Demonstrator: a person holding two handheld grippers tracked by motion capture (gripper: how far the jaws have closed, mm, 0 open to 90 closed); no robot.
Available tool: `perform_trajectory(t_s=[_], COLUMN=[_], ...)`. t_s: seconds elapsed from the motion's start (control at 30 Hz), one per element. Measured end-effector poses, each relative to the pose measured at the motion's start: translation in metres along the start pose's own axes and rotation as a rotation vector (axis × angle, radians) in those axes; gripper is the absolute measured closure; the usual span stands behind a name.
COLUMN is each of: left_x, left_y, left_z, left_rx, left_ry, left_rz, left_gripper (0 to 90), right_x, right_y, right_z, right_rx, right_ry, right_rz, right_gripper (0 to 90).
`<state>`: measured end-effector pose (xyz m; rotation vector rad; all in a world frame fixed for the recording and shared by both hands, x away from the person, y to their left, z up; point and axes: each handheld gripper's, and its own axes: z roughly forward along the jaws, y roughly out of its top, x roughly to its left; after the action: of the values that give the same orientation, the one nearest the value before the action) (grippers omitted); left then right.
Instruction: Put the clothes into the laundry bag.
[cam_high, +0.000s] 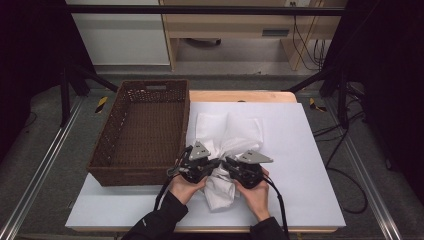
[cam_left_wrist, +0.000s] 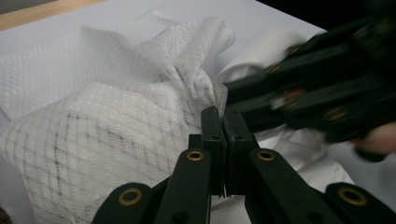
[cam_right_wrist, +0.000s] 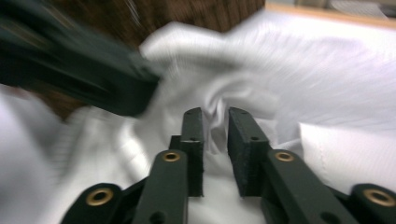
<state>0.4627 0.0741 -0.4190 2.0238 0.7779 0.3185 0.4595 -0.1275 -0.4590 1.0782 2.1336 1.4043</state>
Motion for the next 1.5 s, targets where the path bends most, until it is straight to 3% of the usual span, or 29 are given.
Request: perform_trajectory(t_s=[0.07, 0.1, 0.2, 0.23, 0.3, 0.33, 0.37, 0.43, 0.57, 0.6, 0.63, 0.67, 0.8, 0.93, 1.07, 1.1, 1.2, 1.33, 1.4, 1.5], left_x=[0.001, 0.001, -0.001, -0.001, -0.001, 0.000, 0.000, 0.001, 0.001, 0.001, 0.001, 0.001, 0.002, -0.003, -0.014, -0.017, -0.023, -0.022, -0.019, -0.014], left_y=[-0.001, -0.001, 0.000, 0.000, 0.000, 0.000, 0.000, 0.000, 0.001, 0.001, 0.001, 0.001, 0.004, 0.013, 0.031, 0.034, 0.038, 0.034, 0.028, 0.017], left_z=[0.001, 0.002, 0.003, 0.003, 0.004, 0.004, 0.004, 0.004, 0.006, 0.006, 0.006, 0.007, 0.005, -0.004, -0.015, -0.016, -0.018, -0.018, -0.014, -0.009], left_rx=[0.001, 0.002, 0.005, 0.004, 0.005, 0.006, 0.005, 0.005, 0.008, 0.008, 0.008, 0.007, 0.002, -0.019, -0.034, -0.036, -0.032, -0.028, -0.014, -0.008], left_ry=[0.000, 0.001, 0.002, 0.003, 0.005, 0.001, 0.002, -0.002, 0.000, -0.001, 0.001, 0.001, 0.001, -0.015, -0.013, -0.012, -0.012, -0.022, -0.015, -0.009], left_rz=[0.001, 0.002, 0.005, 0.005, 0.009, 0.005, 0.003, -0.003, -0.005, -0.007, -0.007, -0.009, -0.015, -0.014, 0.029, 0.033, 0.046, 0.041, 0.033, 0.025], left_gripper=[88.9, 88.9, 88.8, 88.9, 88.8, 88.8, 88.8, 88.8, 88.8, 88.8, 88.8, 88.8, 88.9, 89.0, 89.0, 89.0, 89.1, 89.0, 89.0, 89.0], right_x=[-0.006, -0.008, -0.024, -0.032, -0.045, -0.050, -0.054, -0.054, -0.044, -0.041, -0.040, -0.041, -0.035, -0.008, 0.019, 0.025, 0.029, 0.016, 0.010, 0.003], right_y=[0.006, 0.008, 0.015, 0.016, 0.012, 0.009, 0.004, -0.004, -0.020, -0.022, -0.022, -0.021, -0.016, -0.011, -0.006, -0.004, 0.002, 0.002, -0.002, -0.002], right_z=[-0.026, -0.036, -0.068, -0.072, -0.074, -0.073, -0.069, -0.060, -0.031, -0.026, -0.026, -0.026, -0.042, -0.060, -0.050, -0.044, -0.028, 0.000, 0.014, 0.018], right_rx=[-0.053, -0.063, -0.107, -0.101, -0.077, -0.065, -0.051, -0.018, 0.104, 0.109, 0.108, 0.098, 0.047, -0.033, -0.008, 0.011, 0.054, 0.100, 0.105, 0.084], right_ry=[0.043, 0.039, -0.041, -0.071, -0.104, -0.101, -0.060, -0.003, 0.010, -0.012, -0.012, -0.007, 0.022, 0.106, 0.157, 0.141, 0.060, 0.002, -0.011, 0.011], right_rz=[0.011, 0.000, -0.026, -0.021, -0.004, 0.007, 0.041, 0.054, -0.012, -0.033, -0.030, -0.020, -0.019, -0.112, -0.200, -0.215, -0.170, -0.093, -0.059, -0.006], right_gripper=[71.1, 69.2, 54.2, 45.1, 38.5, 37.0, 37.7, 37.3, 46.7, 58.3, 68.4, 73.0, 80.2, 83.6, 83.9, 84.0, 84.1, 84.0, 83.9, 79.8])
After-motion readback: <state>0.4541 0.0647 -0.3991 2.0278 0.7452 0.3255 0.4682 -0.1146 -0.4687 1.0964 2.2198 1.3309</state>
